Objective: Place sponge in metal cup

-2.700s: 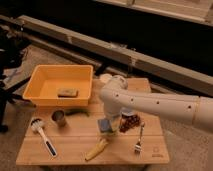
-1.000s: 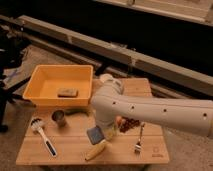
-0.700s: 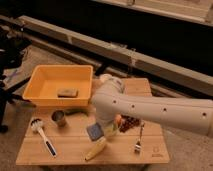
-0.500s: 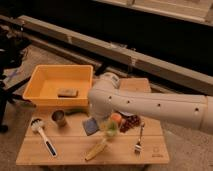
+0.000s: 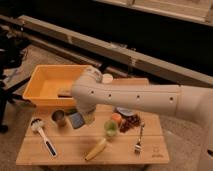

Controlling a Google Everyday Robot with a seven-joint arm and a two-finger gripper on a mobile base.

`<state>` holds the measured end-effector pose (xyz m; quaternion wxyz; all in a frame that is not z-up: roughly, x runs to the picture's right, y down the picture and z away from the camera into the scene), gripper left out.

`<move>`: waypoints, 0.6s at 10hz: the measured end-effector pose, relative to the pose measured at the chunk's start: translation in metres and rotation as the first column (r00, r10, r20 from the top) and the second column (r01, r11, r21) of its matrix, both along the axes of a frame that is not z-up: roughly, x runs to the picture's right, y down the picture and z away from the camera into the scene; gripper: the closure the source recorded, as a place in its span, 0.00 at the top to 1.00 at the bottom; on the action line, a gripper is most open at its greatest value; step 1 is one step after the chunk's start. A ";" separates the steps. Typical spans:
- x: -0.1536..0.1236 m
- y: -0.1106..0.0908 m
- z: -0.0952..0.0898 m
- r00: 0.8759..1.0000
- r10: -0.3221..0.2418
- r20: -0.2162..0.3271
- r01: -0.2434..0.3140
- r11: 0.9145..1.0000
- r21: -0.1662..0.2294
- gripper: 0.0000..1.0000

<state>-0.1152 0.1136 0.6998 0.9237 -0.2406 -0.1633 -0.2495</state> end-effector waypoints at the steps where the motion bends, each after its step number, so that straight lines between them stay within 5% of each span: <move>1: -0.011 -0.006 0.005 1.000 -0.012 0.005 0.012 1.000 0.009 0.00; 6: -0.075 -0.019 0.014 0.992 -0.113 0.057 0.111 0.993 0.038 0.00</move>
